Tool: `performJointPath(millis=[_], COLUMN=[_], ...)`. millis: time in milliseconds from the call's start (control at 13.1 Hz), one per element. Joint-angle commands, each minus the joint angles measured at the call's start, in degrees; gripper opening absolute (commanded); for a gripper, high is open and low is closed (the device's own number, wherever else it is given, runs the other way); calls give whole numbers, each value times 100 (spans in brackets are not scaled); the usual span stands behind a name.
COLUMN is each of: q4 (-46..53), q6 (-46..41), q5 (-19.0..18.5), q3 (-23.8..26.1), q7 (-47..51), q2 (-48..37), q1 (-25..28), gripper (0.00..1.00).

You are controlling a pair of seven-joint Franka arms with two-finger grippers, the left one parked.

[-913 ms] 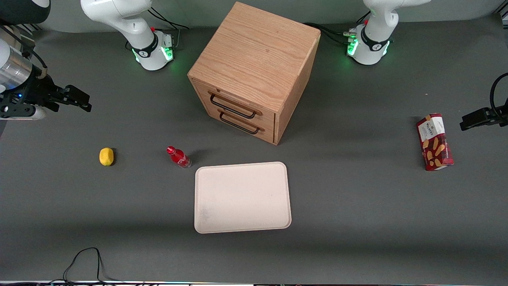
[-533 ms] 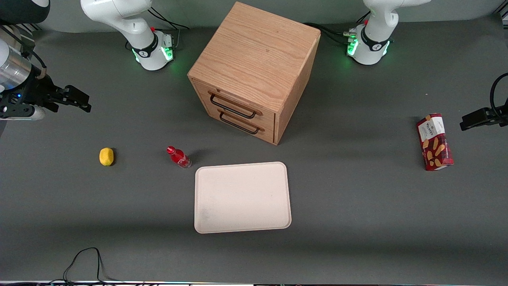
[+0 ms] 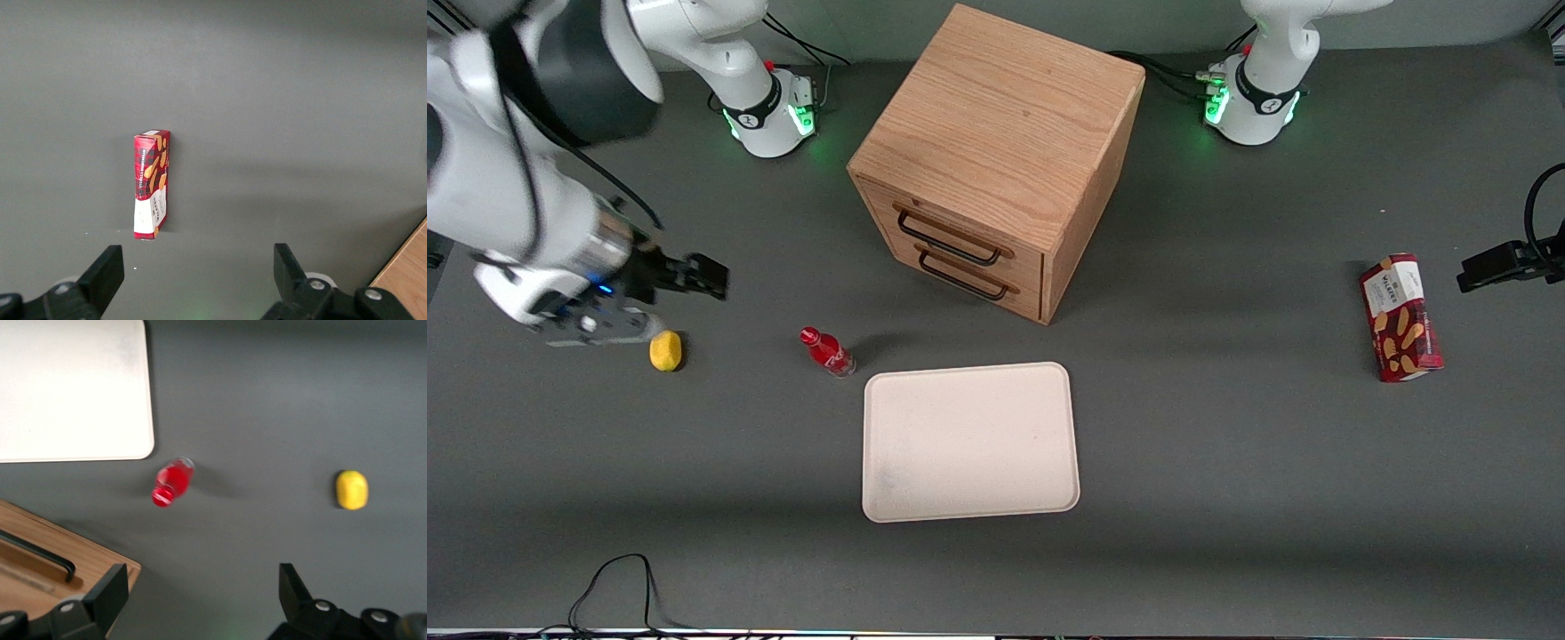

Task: Place coke bottle on tray
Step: 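Move the open right gripper down toward the red Coca-Cola bottle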

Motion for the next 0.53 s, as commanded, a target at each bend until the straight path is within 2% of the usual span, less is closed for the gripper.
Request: performJointPath(millis=[0, 228, 457], q4=[381, 241, -513], q6=[394, 993, 1608], q5=[38, 65, 65], q3=[207, 269, 278], q7=[333, 404, 642], q2=[734, 1227, 1132], q1=[6, 102, 164], gripper=[100, 100, 100])
